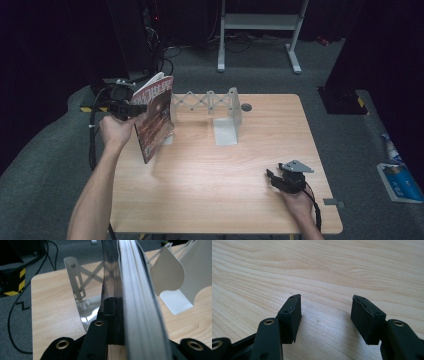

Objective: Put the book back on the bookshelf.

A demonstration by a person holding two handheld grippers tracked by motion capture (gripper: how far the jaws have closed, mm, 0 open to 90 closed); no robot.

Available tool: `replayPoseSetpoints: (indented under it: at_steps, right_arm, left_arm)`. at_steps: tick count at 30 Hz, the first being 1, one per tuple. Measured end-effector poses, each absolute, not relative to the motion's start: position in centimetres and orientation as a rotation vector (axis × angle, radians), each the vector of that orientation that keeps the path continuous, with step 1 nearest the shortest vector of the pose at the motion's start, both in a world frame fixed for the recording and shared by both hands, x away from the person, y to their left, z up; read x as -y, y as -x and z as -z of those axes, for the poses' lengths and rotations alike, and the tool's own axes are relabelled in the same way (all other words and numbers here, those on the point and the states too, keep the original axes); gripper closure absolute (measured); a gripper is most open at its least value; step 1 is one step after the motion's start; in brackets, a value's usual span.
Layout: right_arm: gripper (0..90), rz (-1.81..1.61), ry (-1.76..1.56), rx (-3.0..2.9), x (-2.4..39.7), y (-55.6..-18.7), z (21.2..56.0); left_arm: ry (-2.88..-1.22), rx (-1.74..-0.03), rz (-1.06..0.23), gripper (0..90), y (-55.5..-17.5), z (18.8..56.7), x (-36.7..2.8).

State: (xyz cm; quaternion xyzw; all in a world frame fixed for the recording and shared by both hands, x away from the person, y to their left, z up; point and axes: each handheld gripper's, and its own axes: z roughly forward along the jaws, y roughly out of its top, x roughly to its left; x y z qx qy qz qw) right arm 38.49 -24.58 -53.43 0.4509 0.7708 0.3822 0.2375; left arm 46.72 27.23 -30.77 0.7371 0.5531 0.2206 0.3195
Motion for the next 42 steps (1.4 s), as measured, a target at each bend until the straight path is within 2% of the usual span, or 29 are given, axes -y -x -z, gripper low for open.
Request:
replayPoseSetpoints:
  at_steps: [21, 37, 42]
  right_arm:
    - [41.7, -1.047, -1.237, -2.112, 24.6, -38.5, 53.4]
    - [41.7, -1.047, -1.237, -2.112, 24.6, -38.5, 53.4]
    - [41.7, -1.047, -1.237, -2.112, 24.6, -38.5, 53.4]
  left_arm:
    - [-1.791, -1.420, -0.734, 83.7, -47.2, 33.0, -26.2]
    - [-1.677, -1.399, -0.746, 83.7, -47.2, 34.8, -26.0]
    - [-1.687, -1.382, -0.754, 83.6, -47.2, 35.2, -25.8]
